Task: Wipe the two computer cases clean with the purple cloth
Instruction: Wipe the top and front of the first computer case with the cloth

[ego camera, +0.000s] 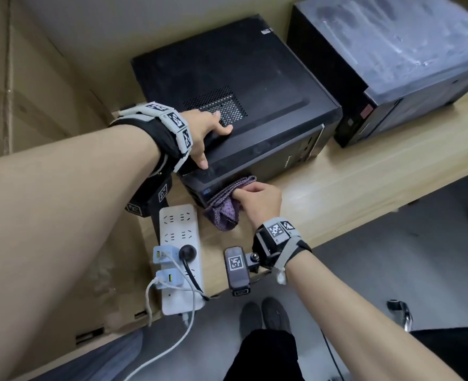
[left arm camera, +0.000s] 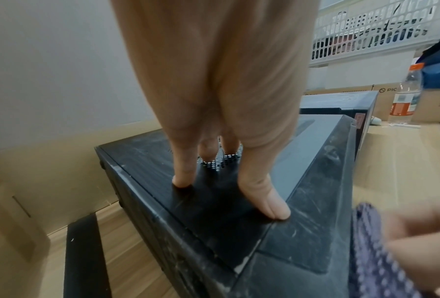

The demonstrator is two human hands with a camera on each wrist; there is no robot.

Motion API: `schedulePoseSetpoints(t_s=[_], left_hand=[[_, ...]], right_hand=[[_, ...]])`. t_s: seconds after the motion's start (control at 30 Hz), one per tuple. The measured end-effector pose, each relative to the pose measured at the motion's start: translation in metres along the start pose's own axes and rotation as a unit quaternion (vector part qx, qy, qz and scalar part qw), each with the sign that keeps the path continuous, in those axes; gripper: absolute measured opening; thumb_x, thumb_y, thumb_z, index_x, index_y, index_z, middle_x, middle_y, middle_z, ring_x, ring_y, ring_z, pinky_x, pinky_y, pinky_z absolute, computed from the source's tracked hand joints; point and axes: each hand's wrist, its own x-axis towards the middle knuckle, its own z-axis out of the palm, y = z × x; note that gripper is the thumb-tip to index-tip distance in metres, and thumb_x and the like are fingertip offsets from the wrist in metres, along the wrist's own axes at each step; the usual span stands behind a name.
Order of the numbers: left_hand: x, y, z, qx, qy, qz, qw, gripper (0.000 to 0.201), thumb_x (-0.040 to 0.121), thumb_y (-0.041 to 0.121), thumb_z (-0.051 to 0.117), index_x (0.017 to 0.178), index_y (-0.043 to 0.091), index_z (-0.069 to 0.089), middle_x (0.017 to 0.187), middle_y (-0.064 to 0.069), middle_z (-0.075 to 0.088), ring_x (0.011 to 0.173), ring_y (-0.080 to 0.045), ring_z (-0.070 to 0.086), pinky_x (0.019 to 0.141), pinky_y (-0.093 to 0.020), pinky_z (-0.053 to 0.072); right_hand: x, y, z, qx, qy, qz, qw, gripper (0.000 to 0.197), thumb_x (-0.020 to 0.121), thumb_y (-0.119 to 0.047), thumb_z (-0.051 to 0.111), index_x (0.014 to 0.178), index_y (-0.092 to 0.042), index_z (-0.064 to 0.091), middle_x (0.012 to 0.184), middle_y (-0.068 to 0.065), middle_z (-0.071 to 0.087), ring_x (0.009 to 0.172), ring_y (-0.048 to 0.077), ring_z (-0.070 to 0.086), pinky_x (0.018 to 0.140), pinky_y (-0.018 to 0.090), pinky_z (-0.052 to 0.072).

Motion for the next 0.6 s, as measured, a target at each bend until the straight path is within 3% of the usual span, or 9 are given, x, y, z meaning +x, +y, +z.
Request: schedulePoseSetpoints(t_s=[0.13, 0.27, 0.43, 0.6], left_hand=[[-0.001, -0.002, -0.003, 0.005, -0.001, 0.003, 1.000, 0.106, 0.068, 0.028, 0.087, 0.152, 0.034, 0.023, 0.163, -0.005, 0.006, 0.145, -0.029, 0.023, 0.114, -0.034, 0.028], [-0.002, -0.002, 0.001, 0.014, 0.004, 0.008, 1.000, 0.100, 0.073, 0.023, 0.083, 0.152, 0.031, 0.023, 0.163, -0.008, 0.009, 0.144, -0.031, 0.026, 0.113, -0.032, 0.030], [-0.003, -0.002, 0.001, 0.003, 0.001, 0.004, 1.000, 0.104, 0.069, 0.027, 0.087, 0.152, 0.033, 0.024, 0.162, -0.005, 0.011, 0.144, -0.029, 0.025, 0.113, -0.034, 0.030], [-0.001, 0.000, -0.001, 0.004, 0.002, -0.001, 1.000, 0.106, 0.067, 0.028, 0.087, 0.152, 0.033, 0.024, 0.163, -0.004, 0.008, 0.145, -0.027, 0.024, 0.114, -0.033, 0.029]], right_hand=[[-0.017, -0.030, 0.004, 0.040, -0.040, -0.092, 0.994, 0.004, 0.062, -0.020, 0.080, 0.062, -0.020, 0.076, 0.062, -0.003, 0.071, 0.064, 0.016, 0.069, 0.069, 0.039, 0.060], [-0.027, -0.040, 0.015, 0.054, -0.042, -0.139, 0.988, 0.004, 0.070, -0.019, 0.082, 0.069, -0.020, 0.079, 0.067, -0.007, 0.073, 0.067, 0.010, 0.070, 0.071, 0.035, 0.060], [-0.032, -0.020, 0.014, 0.074, -0.033, -0.149, 0.986, 0.009, 0.071, -0.014, 0.083, 0.070, -0.020, 0.077, 0.073, -0.002, 0.074, 0.069, 0.015, 0.071, 0.072, 0.040, 0.061], [-0.032, -0.013, 0.015, 0.093, -0.021, -0.135, 0.986, 0.012, 0.070, -0.010, 0.081, 0.066, -0.019, 0.074, 0.067, -0.001, 0.072, 0.061, 0.009, 0.064, 0.068, 0.036, 0.061]])
